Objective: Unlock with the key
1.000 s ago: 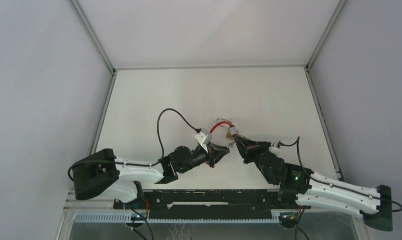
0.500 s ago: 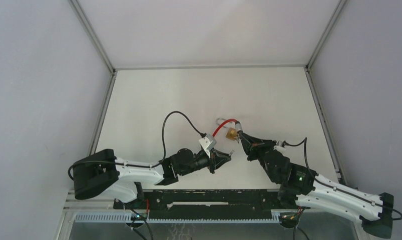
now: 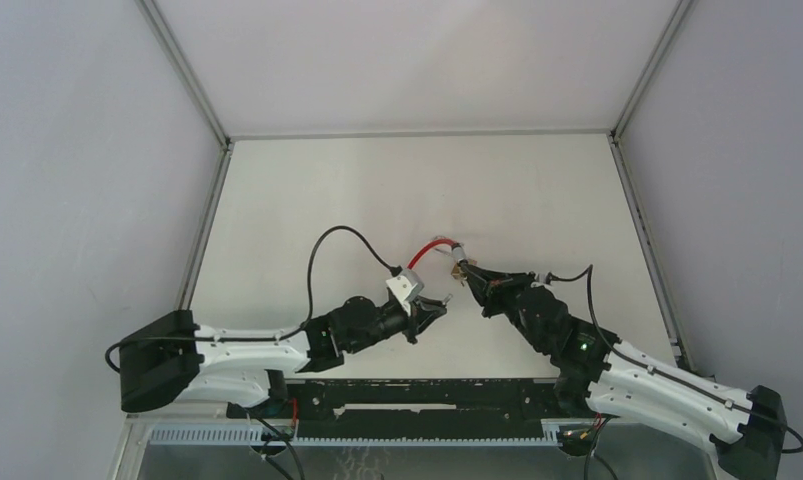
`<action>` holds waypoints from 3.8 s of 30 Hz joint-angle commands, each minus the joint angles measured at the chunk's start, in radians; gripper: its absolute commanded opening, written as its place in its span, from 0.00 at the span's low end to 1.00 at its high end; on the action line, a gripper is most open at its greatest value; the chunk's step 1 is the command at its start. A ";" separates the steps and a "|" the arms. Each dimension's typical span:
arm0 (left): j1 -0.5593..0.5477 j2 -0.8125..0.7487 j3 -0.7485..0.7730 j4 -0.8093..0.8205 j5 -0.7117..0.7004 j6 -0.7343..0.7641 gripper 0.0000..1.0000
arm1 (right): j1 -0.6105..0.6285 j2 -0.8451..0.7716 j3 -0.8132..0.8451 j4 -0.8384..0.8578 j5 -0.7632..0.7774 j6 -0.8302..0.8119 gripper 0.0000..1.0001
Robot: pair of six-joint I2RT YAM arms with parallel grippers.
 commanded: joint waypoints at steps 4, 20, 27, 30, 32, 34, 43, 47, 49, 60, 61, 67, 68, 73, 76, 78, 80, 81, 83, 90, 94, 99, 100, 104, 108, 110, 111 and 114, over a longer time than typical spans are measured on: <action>0.018 -0.184 -0.080 -0.152 -0.126 0.072 0.00 | -0.044 0.076 0.015 0.155 -0.177 0.189 0.00; 0.069 -0.468 -0.215 -0.446 -0.253 -0.034 0.00 | -0.080 0.447 0.052 0.314 -0.366 -0.027 0.00; 0.085 -0.513 -0.239 -0.556 -0.297 -0.093 0.00 | -0.117 0.715 0.153 0.405 -0.495 -0.199 0.00; 0.087 -0.523 -0.250 -0.583 -0.312 -0.123 0.00 | -0.129 0.826 0.215 0.421 -0.575 -0.281 0.00; 0.087 -0.524 -0.253 -0.597 -0.319 -0.140 0.00 | -0.141 0.883 0.259 0.408 -0.621 -0.340 0.00; 0.087 -0.525 -0.251 -0.611 -0.327 -0.152 0.00 | -0.144 0.928 0.291 0.393 -0.653 -0.393 0.00; 0.087 -0.537 -0.253 -0.632 -0.343 -0.169 0.00 | -0.160 0.991 0.411 0.137 -0.728 -0.600 0.21; 0.088 -0.521 -0.249 -0.629 -0.342 -0.172 0.00 | -0.169 0.967 0.439 0.019 -0.712 -0.683 0.31; 0.089 -0.510 -0.247 -0.628 -0.342 -0.173 0.00 | -0.174 0.949 0.447 -0.027 -0.705 -0.718 0.39; 0.089 -0.475 -0.217 -0.665 -0.359 -0.196 0.00 | -0.177 0.780 0.472 -0.265 -0.609 -0.868 0.59; 0.089 -0.475 -0.217 -0.666 -0.362 -0.200 0.00 | -0.178 0.751 0.472 -0.297 -0.595 -0.880 0.60; 0.088 -0.444 -0.184 -0.718 -0.369 -0.210 0.01 | -0.190 0.560 0.472 -0.434 -0.525 -0.936 0.79; 0.088 -0.435 -0.175 -0.726 -0.372 -0.210 0.02 | -0.193 0.528 0.474 -0.460 -0.515 -0.943 0.80; 0.089 -0.402 -0.141 -0.735 -0.380 -0.182 0.02 | -0.215 0.381 0.481 -0.573 -0.463 -0.964 0.81; 0.089 -0.385 -0.120 -0.723 -0.394 -0.136 0.02 | -0.219 0.315 0.481 -0.628 -0.444 -0.960 0.81; 0.097 -0.369 -0.104 -0.712 -0.403 -0.113 0.02 | -0.218 0.277 0.481 -0.662 -0.433 -0.955 0.81; 0.120 -0.341 -0.083 -0.692 -0.384 -0.094 0.03 | -0.218 0.238 0.481 -0.697 -0.420 -0.950 0.81; 0.134 -0.321 -0.072 -0.686 -0.370 -0.087 0.02 | -0.217 0.217 0.481 -0.716 -0.412 -0.948 0.81; 0.159 -0.272 -0.041 -0.677 -0.347 -0.068 0.02 | -0.217 0.172 0.480 -0.762 -0.392 -0.944 0.81; 0.248 -0.088 0.123 -0.609 -0.250 0.037 0.02 | -0.220 0.033 0.476 -0.878 -0.343 -0.927 0.81; 0.306 0.015 0.224 -0.588 -0.177 0.063 0.01 | -0.218 -0.029 0.455 -0.918 -0.340 -0.893 0.80; 0.315 0.117 0.328 -0.594 -0.136 0.103 0.01 | -0.217 -0.122 0.443 -0.984 -0.314 -0.849 0.80; 0.316 0.128 0.343 -0.594 -0.134 0.105 0.02 | -0.217 -0.137 0.442 -0.995 -0.306 -0.844 0.80; 0.319 0.141 0.374 -0.591 -0.131 0.112 0.08 | -0.217 -0.180 0.442 -1.028 -0.288 -0.829 0.80; 0.333 0.130 0.392 -0.597 -0.118 0.129 0.44 | -0.217 -0.201 0.442 -1.039 -0.271 -0.828 0.81; 0.337 0.108 0.392 -0.597 -0.133 0.141 0.64 | -0.218 -0.205 0.442 -1.034 -0.260 -0.829 0.81; 0.339 0.097 0.391 -0.597 -0.131 0.150 0.76 | -0.218 -0.204 0.442 -1.030 -0.257 -0.832 0.81; 0.349 0.053 0.395 -0.616 -0.139 0.175 0.95 | -0.217 -0.195 0.442 -1.010 -0.244 -0.844 0.81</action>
